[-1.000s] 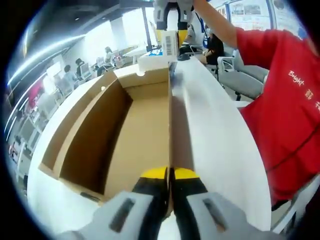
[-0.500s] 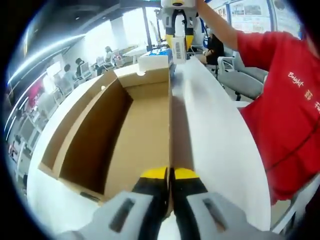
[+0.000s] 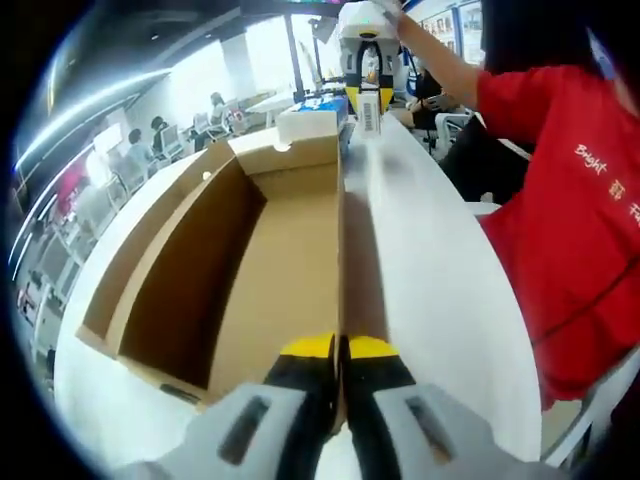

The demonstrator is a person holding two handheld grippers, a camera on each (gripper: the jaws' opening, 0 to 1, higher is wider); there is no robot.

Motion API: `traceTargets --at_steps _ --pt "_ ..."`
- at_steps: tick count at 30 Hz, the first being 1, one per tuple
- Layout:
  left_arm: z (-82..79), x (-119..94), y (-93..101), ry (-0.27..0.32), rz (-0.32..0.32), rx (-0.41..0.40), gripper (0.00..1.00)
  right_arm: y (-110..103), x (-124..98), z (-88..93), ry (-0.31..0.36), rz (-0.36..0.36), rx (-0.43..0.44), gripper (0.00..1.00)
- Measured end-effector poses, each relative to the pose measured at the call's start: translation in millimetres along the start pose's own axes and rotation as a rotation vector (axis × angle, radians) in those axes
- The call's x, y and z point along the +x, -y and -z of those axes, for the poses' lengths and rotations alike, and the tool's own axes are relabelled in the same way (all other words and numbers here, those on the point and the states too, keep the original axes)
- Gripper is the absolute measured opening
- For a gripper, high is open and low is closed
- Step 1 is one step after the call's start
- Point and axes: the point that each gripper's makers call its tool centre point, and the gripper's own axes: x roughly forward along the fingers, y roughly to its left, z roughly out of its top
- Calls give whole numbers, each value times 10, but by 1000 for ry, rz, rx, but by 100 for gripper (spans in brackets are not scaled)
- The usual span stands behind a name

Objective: Operate the shoe box by opening the lid, removing the specified soft item, and placing it in the target area until the item is outside and the box remains undamaged.

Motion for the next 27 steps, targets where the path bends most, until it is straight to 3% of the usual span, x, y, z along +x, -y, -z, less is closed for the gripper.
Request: traceTargets --at_steps 16,27 --pt "-93 -6 66 0 1 1 1 -97 283 142 7 -27 -49 20" --pt "-49 -3 35 -5 8 -6 1 -50 505 208 4 -38 -60 20"
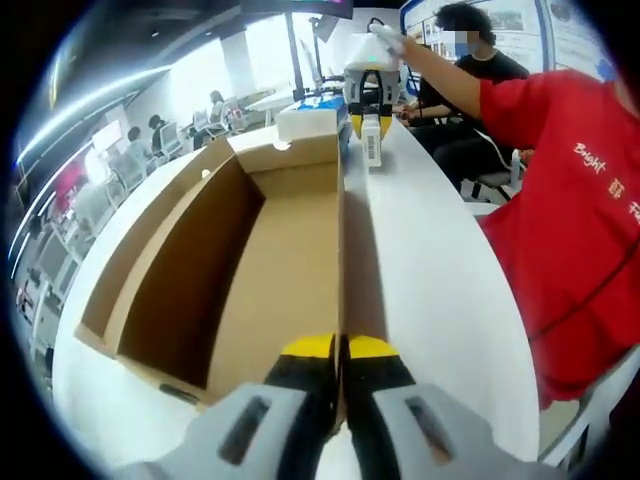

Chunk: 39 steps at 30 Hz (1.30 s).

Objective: Operate the shoe box by opening the lid, removing the specified soft item, and placing it in the target area until the item is outside and the box remains undamaged.

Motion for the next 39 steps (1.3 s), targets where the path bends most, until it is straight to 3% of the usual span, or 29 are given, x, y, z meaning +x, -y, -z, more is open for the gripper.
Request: traceTargets --at_steps 11,22,31,36,39 --pt "-5 8 1 -1 4 -2 1 -27 150 81 1 -14 -42 20" --pt "9 4 -6 0 4 0 1 -17 105 85 -2 -3 -40 21" --pt "3 6 -8 0 4 0 1 22 -81 47 36 67 -30 24" --pt "-42 5 29 -1 3 0 1 113 -151 92 15 130 -24 19" --pt "-8 8 4 -1 3 0 1 107 -118 130 32 120 66 19"
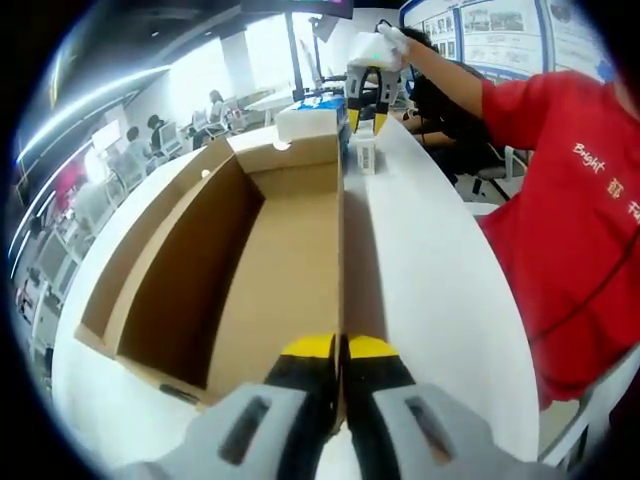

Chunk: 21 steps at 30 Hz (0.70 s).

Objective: Operate the shoe box by opening the lid, removing the specified soft item, and placing it in the target area until the item is outside and the box remains undamaged.

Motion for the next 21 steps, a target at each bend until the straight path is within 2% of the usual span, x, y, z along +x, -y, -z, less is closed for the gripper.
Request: traceTargets --at_steps 3,7,9,10,13,16,18,21 --pt "-12 0 11 0 0 0 1 -29 -57 -16 3 3 -31 19" --pt "-15 0 12 -2 2 -1 1 -86 -189 -108 47 3 -41 27" --pt "11 -2 -7 -1 2 -2 1 -78 -357 -254 129 26 -64 25" --pt "6 -1 -4 -1 2 -1 1 -60 -480 -394 209 51 -78 25" --pt "-9 -2 8 -2 3 -3 1 -106 -758 -725 393 64 -89 23" --pt "20 0 -12 0 2 -2 1 -134 -872 -873 470 78 -116 20" --pt "23 -1 -13 0 0 0 1 -79 -906 -912 497 100 -82 20" --pt "46 2 -31 3 -3 2 1 90 -974 -1000 579 168 -16 20"
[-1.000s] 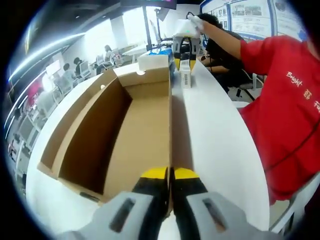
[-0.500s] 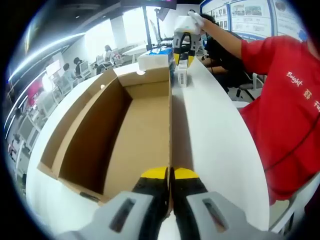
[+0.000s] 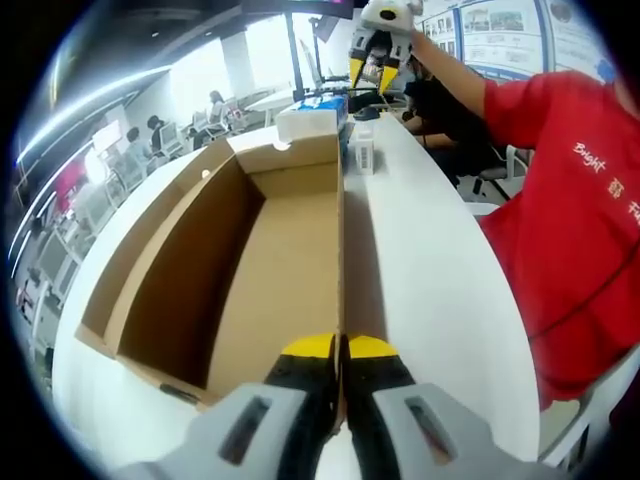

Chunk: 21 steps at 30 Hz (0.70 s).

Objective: Operate the shoe box by opening the lid, removing the specified soft item, and placing it in the target area until the item is outside and the box remains undamaged.

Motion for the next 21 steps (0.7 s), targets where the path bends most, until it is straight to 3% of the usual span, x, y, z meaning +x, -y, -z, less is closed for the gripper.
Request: traceTargets --at_steps 3,5,7,9,10,11,15,18,21 --pt "-5 -3 -1 -1 1 -1 1 273 -40 -190 141 148 52 20" --pt "-6 -4 -3 -1 1 -2 1 448 -67 -272 228 224 146 20" --pt "-10 -4 1 -2 1 -2 1 617 -101 -332 295 303 182 23" --pt "-11 -4 2 -2 0 -1 1 794 -124 -302 303 388 272 27" --pt "-10 -4 0 -1 -1 0 1 806 -121 -304 310 388 291 26" --pt "-9 -5 1 -1 -3 0 1 870 -135 -293 319 407 366 27" --pt "-19 -8 9 0 -4 0 1 881 -150 -419 413 317 539 31" --pt "-19 -7 9 0 -3 -1 1 1016 -185 -428 456 328 675 36" --pt "-16 -7 7 -1 0 -2 1 1153 -186 -421 458 350 703 41"
